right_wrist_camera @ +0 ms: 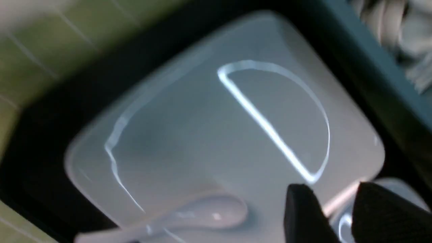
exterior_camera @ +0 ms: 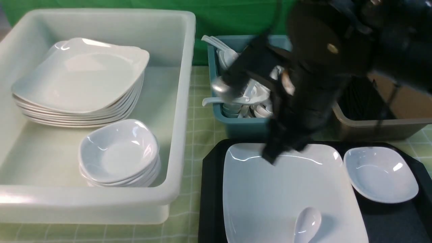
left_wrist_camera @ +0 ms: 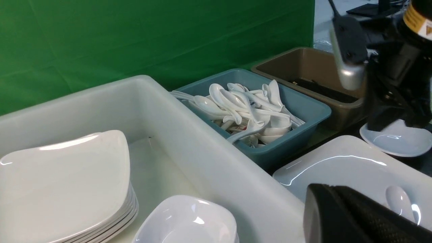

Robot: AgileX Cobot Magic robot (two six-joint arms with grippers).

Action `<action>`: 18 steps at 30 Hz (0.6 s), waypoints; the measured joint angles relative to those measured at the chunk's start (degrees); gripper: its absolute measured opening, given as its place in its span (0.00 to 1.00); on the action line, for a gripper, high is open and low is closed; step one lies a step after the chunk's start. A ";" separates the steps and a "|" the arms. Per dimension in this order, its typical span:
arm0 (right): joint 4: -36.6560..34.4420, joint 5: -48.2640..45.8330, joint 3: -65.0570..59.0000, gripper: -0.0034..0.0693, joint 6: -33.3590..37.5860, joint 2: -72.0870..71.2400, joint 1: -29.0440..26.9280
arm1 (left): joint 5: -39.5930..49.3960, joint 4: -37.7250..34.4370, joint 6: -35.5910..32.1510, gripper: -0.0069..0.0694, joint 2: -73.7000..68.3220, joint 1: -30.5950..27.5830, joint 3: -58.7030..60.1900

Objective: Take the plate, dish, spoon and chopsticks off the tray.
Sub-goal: Use the right arm to grab a small plate from the dinner plate

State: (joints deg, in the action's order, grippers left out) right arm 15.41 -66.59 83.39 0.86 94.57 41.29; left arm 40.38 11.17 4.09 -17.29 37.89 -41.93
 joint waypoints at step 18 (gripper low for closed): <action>-0.31 27.25 -30.64 0.66 12.08 -1.90 -26.25 | -5.56 0.07 -1.36 0.12 -1.14 0.00 1.08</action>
State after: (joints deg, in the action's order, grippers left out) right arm 15.09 -39.34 52.75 12.94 92.67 15.04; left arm 34.82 11.24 2.73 -18.43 37.89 -40.85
